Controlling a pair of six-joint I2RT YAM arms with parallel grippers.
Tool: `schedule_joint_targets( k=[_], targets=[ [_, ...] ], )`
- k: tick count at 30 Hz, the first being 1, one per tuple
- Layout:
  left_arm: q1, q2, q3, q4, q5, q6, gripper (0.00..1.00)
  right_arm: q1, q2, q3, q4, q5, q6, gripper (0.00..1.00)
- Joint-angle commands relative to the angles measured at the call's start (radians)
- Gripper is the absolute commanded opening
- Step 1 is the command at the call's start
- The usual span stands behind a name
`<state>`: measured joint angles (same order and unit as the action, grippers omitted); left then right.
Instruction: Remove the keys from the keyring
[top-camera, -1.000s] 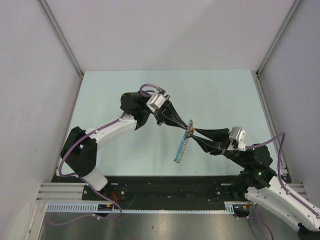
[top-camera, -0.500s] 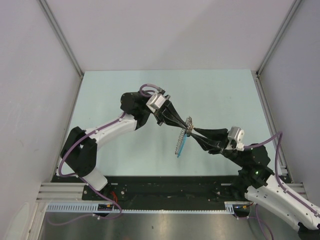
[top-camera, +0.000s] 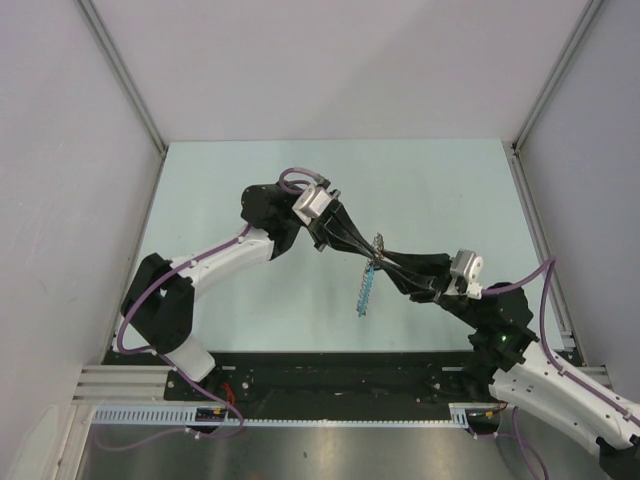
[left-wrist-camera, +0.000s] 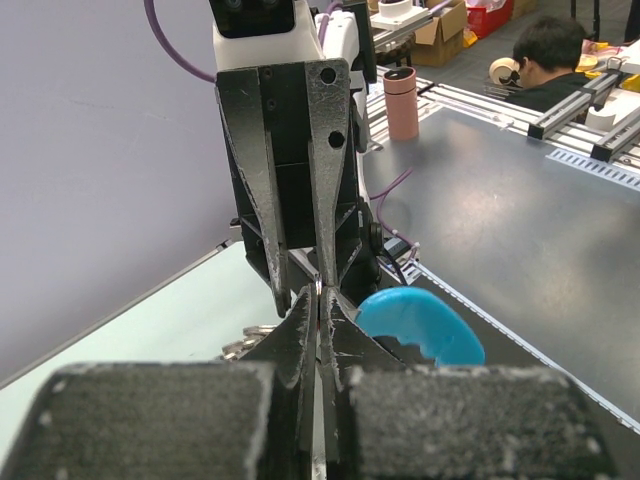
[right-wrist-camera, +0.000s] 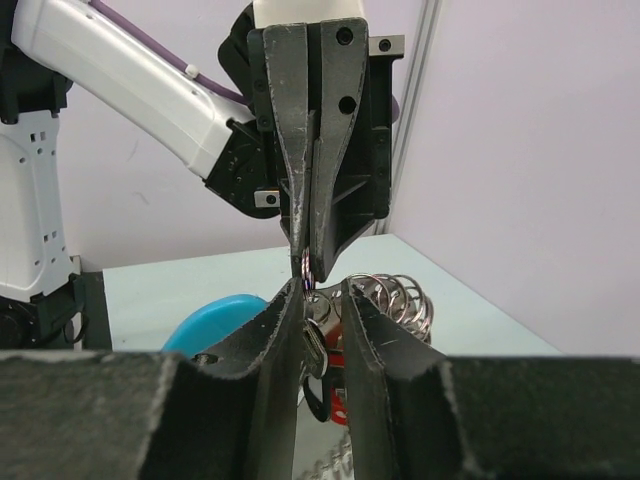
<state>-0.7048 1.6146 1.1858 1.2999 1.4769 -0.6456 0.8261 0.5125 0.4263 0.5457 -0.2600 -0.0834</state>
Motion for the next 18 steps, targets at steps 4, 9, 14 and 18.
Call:
schedule_joint_targets(
  k=[4,9,14,18],
  targets=[
    [-0.005,-0.025,0.001,0.427,-0.038,0.018,0.00,0.013,0.029,0.009,0.086,0.015,-0.018,0.12],
    [-0.005,-0.018,-0.020,0.426,-0.062,0.020,0.00,0.016,0.034,0.017,0.092,0.014,-0.041,0.00],
    [0.010,-0.021,-0.071,0.423,-0.092,0.018,0.30,0.015,0.024,0.086,-0.080,0.064,-0.098,0.00],
    [0.045,-0.041,-0.142,0.374,-0.139,0.043,0.56,0.007,0.041,0.172,-0.246,0.128,-0.118,0.00]
  ],
)
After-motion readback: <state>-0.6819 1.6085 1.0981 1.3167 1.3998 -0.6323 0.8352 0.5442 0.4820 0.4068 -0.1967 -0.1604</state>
